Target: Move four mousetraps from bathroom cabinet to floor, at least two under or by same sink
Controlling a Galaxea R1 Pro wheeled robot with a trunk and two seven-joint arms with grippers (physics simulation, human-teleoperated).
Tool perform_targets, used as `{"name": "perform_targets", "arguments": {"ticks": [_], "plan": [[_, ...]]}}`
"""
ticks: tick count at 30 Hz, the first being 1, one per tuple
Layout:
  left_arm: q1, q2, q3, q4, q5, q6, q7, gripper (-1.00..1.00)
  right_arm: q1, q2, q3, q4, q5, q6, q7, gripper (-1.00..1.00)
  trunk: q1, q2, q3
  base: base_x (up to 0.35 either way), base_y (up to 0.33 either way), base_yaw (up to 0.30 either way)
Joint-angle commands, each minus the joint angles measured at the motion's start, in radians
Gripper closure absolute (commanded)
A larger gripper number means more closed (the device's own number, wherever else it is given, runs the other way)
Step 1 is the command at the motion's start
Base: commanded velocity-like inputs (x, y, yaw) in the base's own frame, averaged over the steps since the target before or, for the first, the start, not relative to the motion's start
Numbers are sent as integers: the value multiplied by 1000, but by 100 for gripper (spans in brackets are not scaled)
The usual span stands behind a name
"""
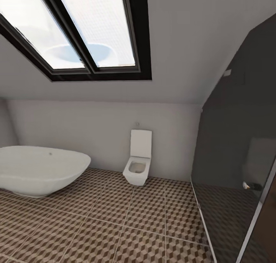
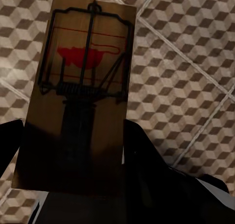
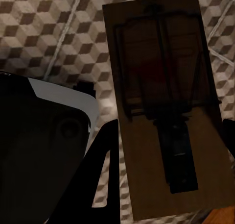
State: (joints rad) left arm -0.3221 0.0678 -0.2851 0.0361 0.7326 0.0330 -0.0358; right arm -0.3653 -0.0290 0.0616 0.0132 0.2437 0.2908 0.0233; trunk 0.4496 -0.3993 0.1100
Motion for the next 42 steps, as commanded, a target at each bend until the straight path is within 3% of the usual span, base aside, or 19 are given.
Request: {"name": "perform_targets", "arguments": {"ticks": [1,42], "plan": [[-1,0,-8,2,7,2,-1,100,0,0,6,1,2,2,4,100,0,-1,0,0,0,291],[-1,0,-8,2,7,1,-1,100,5,0,6,1,2,2,3,100,0,-1,-4,0,0,291]]}}
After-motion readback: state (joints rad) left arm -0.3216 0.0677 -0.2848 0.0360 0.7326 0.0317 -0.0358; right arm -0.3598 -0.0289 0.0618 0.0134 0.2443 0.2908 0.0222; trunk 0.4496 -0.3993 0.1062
